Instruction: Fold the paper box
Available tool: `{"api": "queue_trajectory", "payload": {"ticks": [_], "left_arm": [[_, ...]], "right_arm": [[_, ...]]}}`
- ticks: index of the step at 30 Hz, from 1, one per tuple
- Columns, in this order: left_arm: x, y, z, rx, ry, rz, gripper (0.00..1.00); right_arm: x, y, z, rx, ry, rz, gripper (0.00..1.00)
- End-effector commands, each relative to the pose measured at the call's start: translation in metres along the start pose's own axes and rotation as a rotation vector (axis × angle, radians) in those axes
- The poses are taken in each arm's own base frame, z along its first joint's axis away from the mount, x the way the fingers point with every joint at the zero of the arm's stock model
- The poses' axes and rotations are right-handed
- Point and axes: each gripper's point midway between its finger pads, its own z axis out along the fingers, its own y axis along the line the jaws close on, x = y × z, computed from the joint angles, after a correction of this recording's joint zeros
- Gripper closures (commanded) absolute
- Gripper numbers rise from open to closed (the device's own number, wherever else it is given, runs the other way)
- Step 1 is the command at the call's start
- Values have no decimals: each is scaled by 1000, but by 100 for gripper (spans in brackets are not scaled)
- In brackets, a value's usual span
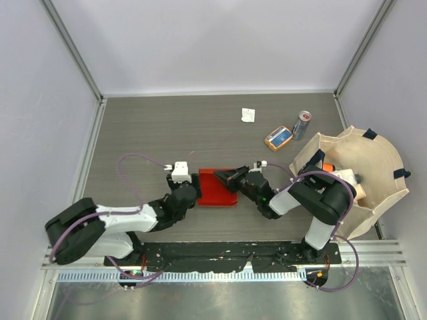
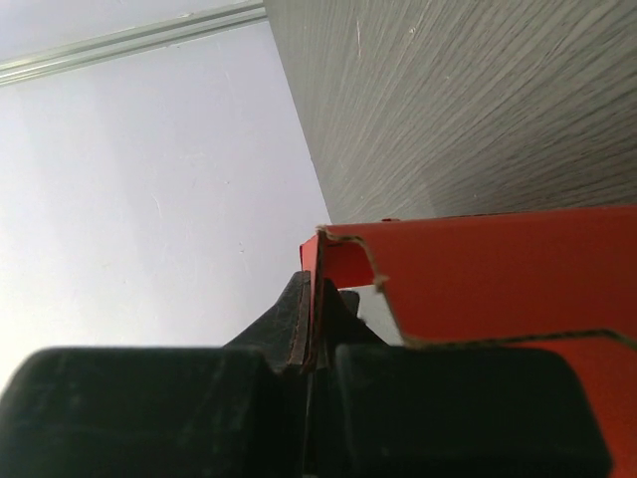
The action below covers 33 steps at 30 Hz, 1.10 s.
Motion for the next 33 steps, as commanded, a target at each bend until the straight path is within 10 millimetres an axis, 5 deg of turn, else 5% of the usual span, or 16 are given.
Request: {"api": "queue_trajectory", "payload": {"ticks": [1,4,9,16,21,33], "left_arm": [[-21,-1,-15,109,-70,-78,40],[-26,7,-24,136,-99,-125,45],[-30,6,-22,168,-109,-115,39],[-28,-25,-6,239,-93,-62,33],[-28,-37,10,213,-84,-42,44],[-15,-28,30,99,-55,52,78]], "right_arm": [[-7,-5,-1,29,-25,-41,94],[-8,-4,-2,28,-31,-41,92],[-9,-3,-3,25,-32,-45,90],[-6,1,-1,22,-22,-48,90],[-6,3,-2,25,-24,-51,90],[-5,8,-1,31,-25,-72,89]]}}
